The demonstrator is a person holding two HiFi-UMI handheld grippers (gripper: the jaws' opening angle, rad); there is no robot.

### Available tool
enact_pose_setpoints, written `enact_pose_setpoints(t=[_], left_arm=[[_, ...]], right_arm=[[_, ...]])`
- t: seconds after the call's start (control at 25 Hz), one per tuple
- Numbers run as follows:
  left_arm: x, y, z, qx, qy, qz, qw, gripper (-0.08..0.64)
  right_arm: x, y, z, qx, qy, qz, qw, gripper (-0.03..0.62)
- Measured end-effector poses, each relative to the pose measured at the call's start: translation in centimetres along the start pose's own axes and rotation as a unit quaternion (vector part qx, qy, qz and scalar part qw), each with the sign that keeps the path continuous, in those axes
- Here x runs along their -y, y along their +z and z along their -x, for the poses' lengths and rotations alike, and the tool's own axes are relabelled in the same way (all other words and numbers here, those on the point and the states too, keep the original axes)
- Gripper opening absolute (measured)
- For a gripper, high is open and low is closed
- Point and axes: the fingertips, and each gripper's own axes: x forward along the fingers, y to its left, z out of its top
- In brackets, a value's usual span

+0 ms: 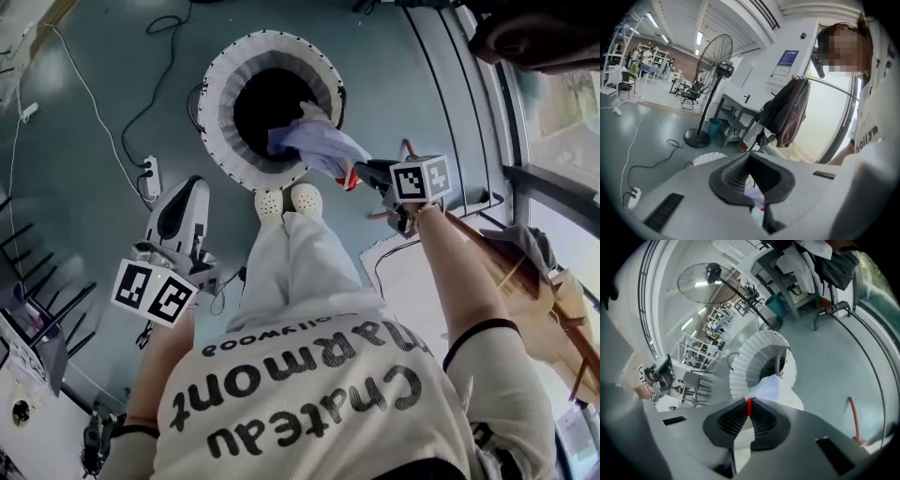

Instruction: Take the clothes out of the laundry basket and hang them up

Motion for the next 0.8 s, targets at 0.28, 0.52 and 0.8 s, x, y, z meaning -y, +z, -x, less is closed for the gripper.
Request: enact_pose_setpoints(t=[0.28, 0.52, 0.8], left_arm=[[1.8, 6.8, 3.2, 0.061, -0.004, -0.02, 0.998, 0.008], [1.8, 11.6, 6.9, 0.116, -0.017, -0.045, 0.992, 0.009], [1.8, 14.8, 8.8, 0.148, -0.05, -0.049, 0.9864, 0.011]], right_arm=[[-12.2, 5.9, 3.7, 0.074, 0.117, -0.035, 0.99, 0.034], [-24.9, 13.4, 8.0, 0.141, 0.206, 0.049, 0.967, 0.034], [-38.2, 20.4, 16.3, 0.233, 0.267, 0.159, 0.921, 0.034]])
